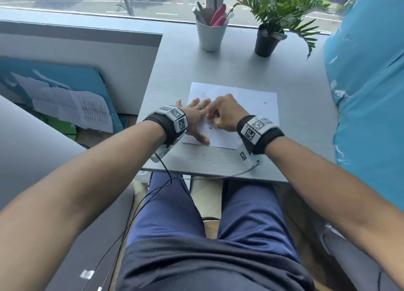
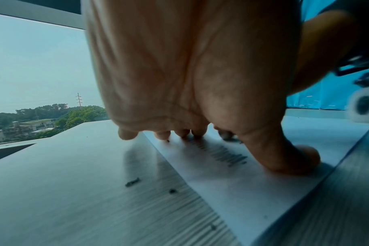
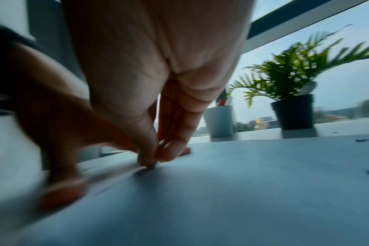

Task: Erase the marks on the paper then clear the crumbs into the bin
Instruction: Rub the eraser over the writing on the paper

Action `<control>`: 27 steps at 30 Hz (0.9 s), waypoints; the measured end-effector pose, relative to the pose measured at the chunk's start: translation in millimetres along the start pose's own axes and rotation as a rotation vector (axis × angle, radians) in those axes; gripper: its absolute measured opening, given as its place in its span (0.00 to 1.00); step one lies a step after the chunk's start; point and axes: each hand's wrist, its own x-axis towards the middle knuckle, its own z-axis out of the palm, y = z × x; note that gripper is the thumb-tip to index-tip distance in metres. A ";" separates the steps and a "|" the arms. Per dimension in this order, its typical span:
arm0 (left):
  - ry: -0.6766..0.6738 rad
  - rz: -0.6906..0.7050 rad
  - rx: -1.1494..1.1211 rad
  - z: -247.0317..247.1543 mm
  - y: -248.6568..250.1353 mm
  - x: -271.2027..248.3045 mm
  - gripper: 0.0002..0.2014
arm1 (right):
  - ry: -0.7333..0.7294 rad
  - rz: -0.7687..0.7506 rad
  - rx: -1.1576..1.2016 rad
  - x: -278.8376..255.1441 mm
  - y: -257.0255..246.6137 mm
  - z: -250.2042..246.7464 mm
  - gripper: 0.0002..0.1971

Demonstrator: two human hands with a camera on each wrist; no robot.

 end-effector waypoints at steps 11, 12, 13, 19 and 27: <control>0.000 0.000 -0.017 1.0 2.1 -4.4 0.73 | 0.067 -0.002 0.100 1.5 5.6 0.3 0.03; 0.004 0.003 -0.019 1.1 2.3 -4.3 0.73 | 0.057 -0.012 0.059 -0.3 3.6 3.7 0.04; 0.007 0.008 -0.015 2.0 2.4 -3.0 0.73 | 0.040 -0.023 0.022 -6.0 1.2 8.5 0.05; 0.002 0.005 0.002 5.2 -1.2 -0.1 0.74 | -0.175 -0.095 -0.034 -44.3 -4.6 16.3 0.05; 0.008 0.007 -0.001 3.4 0.7 -0.7 0.74 | 0.007 -0.068 0.031 -25.9 0.9 16.2 0.04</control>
